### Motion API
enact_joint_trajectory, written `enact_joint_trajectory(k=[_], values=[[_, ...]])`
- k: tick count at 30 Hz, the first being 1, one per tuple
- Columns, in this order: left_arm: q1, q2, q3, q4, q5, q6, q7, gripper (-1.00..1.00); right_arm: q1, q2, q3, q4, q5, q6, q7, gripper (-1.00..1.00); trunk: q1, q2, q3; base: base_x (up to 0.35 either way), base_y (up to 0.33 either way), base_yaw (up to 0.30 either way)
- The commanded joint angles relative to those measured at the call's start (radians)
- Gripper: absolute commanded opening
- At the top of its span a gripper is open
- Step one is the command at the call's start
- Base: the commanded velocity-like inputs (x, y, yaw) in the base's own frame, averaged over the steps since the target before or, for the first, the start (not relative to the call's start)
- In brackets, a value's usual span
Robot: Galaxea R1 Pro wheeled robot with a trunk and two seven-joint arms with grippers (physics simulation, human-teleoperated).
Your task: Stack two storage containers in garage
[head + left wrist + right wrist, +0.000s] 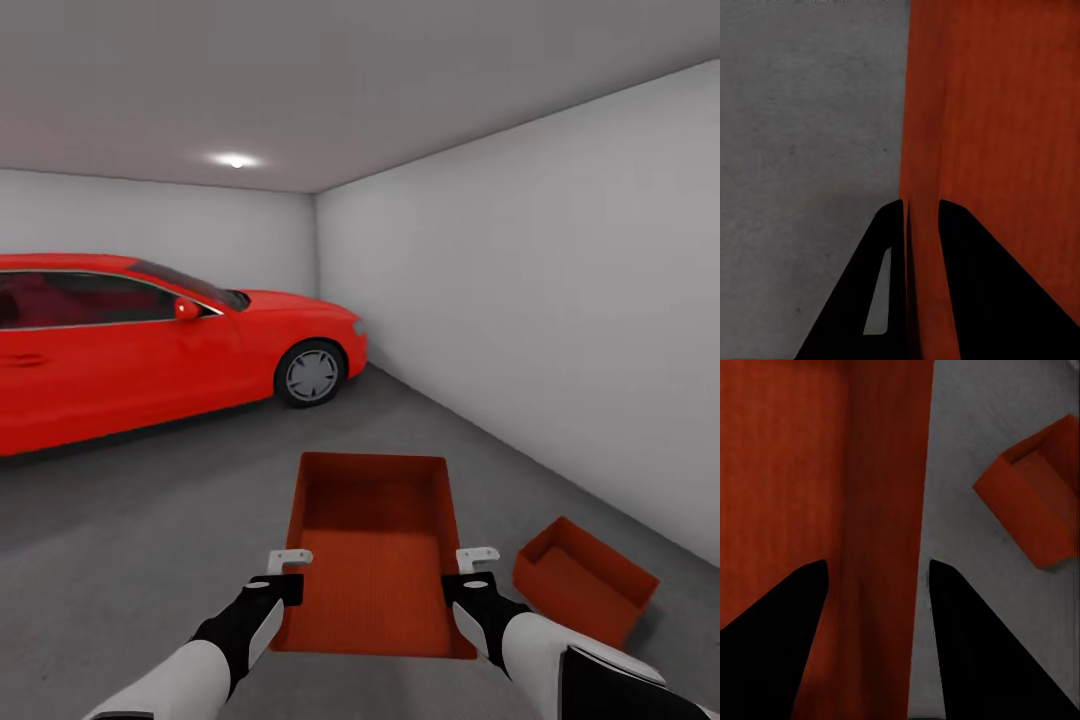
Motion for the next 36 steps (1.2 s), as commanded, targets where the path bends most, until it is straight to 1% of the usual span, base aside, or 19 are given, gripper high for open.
enact_joint_trajectory(k=[1, 16, 36], values=[[0.0, 0.007, 0.028, -0.011, -0.021, 0.007, 0.002, -1.0, 0.0, 0.0, 0.017, 0.007, -0.011, 0.003, -0.004, -1.0, 0.0, -0.001, 0.0, 0.0, 0.0, -0.285], [0.0, 0.006, 0.028, -0.011, -0.021, 0.014, -0.001, -1.0, 0.0, 0.0, 0.017, 0.007, -0.011, 0.003, -0.003, -1.0, 0.0, -0.001, 0.0, 0.011, 0.0, -0.285], [0.0, 0.006, 0.028, -0.011, -0.019, 0.016, -0.002, -1.0, 0.0, 0.0, 0.017, 0.007, -0.011, 0.002, -0.003, -1.0, 0.0, -0.001, 0.0, 0.308, 0.0, -0.285]])
